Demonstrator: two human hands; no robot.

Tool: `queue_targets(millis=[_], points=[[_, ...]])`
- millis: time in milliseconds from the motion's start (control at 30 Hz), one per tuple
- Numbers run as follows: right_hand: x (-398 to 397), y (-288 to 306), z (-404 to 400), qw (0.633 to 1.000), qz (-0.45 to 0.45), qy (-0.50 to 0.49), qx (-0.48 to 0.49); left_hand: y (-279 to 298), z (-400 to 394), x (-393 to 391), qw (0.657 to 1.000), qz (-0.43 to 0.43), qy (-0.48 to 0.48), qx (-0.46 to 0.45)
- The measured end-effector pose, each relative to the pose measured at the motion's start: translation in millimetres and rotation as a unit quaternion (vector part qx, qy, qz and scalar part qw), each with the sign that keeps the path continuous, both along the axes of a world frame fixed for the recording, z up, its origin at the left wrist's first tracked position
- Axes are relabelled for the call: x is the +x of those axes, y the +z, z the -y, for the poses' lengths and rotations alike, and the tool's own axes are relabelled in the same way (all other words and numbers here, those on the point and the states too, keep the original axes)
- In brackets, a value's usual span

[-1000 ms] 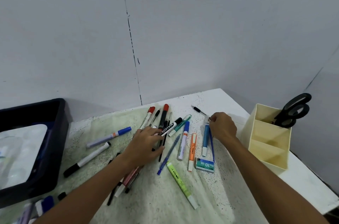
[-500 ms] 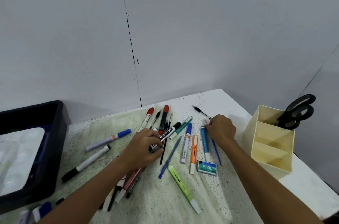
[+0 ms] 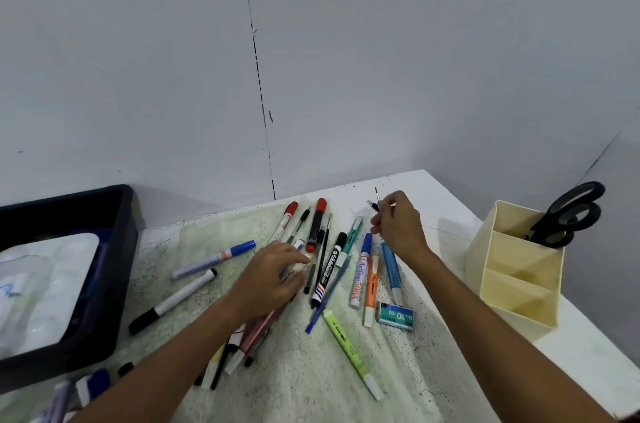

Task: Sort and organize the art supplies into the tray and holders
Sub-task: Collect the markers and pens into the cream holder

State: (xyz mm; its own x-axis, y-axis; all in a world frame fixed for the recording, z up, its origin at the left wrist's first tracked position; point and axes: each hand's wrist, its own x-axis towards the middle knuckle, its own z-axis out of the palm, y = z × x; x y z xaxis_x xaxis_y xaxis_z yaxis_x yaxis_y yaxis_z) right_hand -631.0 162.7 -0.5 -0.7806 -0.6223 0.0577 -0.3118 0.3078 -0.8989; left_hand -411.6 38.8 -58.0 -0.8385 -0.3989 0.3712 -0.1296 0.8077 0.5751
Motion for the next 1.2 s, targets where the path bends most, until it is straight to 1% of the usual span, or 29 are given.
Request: queue_targets(millis=[33,67,133,233,333,400,467,500,633,767,833,900,1000,1067,1133,1167,1200], points=[[4.5,6.0,0.8,0.998,0.046,0.016,-0.034,0.6,0.9,-1.7,1.000,-0.003,0.018,0.001],[9.2,9.5,1.6,0.996,0.071,0.028,-0.052,1.5,1.7,-4.1,0.999,-0.006,0.037,0.001],[15.8,11.2,1.7,0.992,0.096,0.041,-0.064,1.7,2.5,-11.2,0.998,-0.007,0.064,-0.011],[20.4,8.1,-2.2,0.989,0.127,0.053,-0.059,4.2,2.8,-28.9,0.996,-0.002,0.080,-0.030],[21.1,5.0,-7.5,0.982,0.178,0.061,-0.034,13.1,3.9,-56.8,0.993,0.047,0.106,-0.017],[21.4,6.3,-11.1,0.963,0.252,0.079,-0.047,17.7,7.6,-77.7,0.987,0.088,0.132,-0.027],[19.5,9.1,-14.8,0.936,0.331,0.087,-0.080,18.3,11.7,-96.7,0.979,0.126,0.155,-0.044],[18.5,10.5,-16.4,0.927,0.354,0.087,-0.091,18.4,13.5,-103.9,0.974,0.146,0.165,-0.050],[12.6,8.4,-22.0,0.913,0.386,0.072,-0.108,17.6,13.2,-123.3,0.955,0.207,0.190,-0.094],[7.3,3.9,-25.8,0.915,0.386,0.049,-0.107,16.2,9.9,-128.5,0.947,0.209,0.218,-0.111],[5.6,1.9,-26.7,0.917,0.383,0.036,-0.109,15.2,8.7,-130.2,0.947,0.202,0.232,-0.094],[5.7,1.4,-26.9,0.920,0.375,0.027,-0.115,19.4,4.0,-132.0,0.951,0.163,0.260,-0.039],[8.4,3.6,-23.6,0.925,0.356,0.016,-0.130,41.3,-4.5,-132.9,0.944,0.074,0.300,0.114],[12.9,6.2,-18.7,0.930,0.341,0.025,-0.134,63.8,-8.7,-129.3,0.922,0.015,0.289,0.257],[21.7,10.1,-11.9,0.937,0.323,0.056,-0.119,82.4,-9.8,-120.9,0.887,-0.059,0.241,0.390],[27.3,12.6,-8.9,0.936,0.323,0.077,-0.115,90.9,-11.7,-115.9,0.868,-0.087,0.226,0.434],[35.1,15.5,-6.1,0.930,0.334,0.100,-0.117,98.2,-13.7,-109.2,0.853,-0.103,0.224,0.460]])
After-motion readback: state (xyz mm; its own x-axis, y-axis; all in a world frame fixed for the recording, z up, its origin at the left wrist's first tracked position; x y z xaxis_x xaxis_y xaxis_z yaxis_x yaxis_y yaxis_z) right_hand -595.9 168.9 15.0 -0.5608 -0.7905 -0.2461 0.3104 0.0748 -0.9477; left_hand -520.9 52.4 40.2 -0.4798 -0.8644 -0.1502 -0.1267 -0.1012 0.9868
